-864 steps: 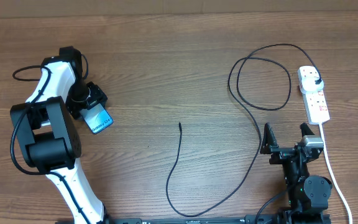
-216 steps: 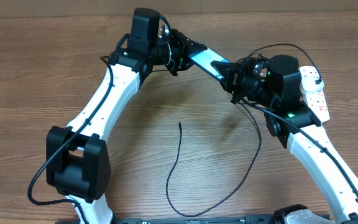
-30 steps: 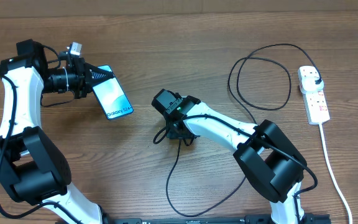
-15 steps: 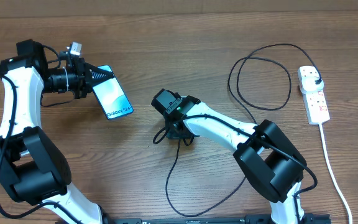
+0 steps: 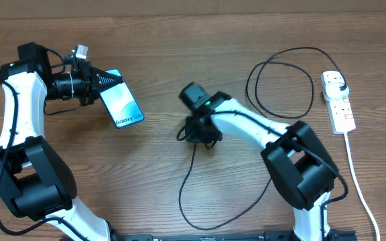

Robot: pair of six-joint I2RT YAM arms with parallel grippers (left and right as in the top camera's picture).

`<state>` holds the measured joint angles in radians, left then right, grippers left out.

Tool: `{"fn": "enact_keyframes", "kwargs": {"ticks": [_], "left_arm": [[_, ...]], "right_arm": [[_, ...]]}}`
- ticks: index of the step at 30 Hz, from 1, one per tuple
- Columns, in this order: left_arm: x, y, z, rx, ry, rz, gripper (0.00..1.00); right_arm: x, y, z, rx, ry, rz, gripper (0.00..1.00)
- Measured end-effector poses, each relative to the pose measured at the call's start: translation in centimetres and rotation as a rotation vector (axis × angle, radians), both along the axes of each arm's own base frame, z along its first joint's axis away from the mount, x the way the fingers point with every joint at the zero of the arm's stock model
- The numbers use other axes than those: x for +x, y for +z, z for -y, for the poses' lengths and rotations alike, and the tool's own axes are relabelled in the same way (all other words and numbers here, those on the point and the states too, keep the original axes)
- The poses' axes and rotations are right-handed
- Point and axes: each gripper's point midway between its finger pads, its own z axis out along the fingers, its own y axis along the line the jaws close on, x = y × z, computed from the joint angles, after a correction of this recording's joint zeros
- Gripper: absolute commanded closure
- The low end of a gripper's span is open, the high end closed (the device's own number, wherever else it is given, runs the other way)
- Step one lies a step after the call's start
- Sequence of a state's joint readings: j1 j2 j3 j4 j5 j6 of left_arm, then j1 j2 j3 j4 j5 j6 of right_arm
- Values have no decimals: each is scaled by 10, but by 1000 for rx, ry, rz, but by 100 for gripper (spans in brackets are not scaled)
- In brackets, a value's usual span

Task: Plug charger to phone and switch on socket
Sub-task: 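Close the right gripper on the black cable plug, then lift the cable plug with the right gripper toward the phone's bottom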

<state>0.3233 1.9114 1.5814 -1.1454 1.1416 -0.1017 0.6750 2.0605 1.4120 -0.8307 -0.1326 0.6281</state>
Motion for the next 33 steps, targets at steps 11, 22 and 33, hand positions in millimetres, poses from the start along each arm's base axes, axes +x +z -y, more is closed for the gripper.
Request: {"fn": "enact_keyframes", "kwargs": {"ticks": [11, 22, 33], "left_arm": [[7, 46, 12, -236, -37, 156, 95], [17, 66, 11, -322, -51, 221, 95], [63, 91, -1, -289, -6, 273, 96]], "right_arm": [[22, 123, -56, 650, 182, 63, 96], [-5, 196, -89, 1087, 439, 21, 96], [-1, 227, -98, 1203, 465, 27, 96]]}}
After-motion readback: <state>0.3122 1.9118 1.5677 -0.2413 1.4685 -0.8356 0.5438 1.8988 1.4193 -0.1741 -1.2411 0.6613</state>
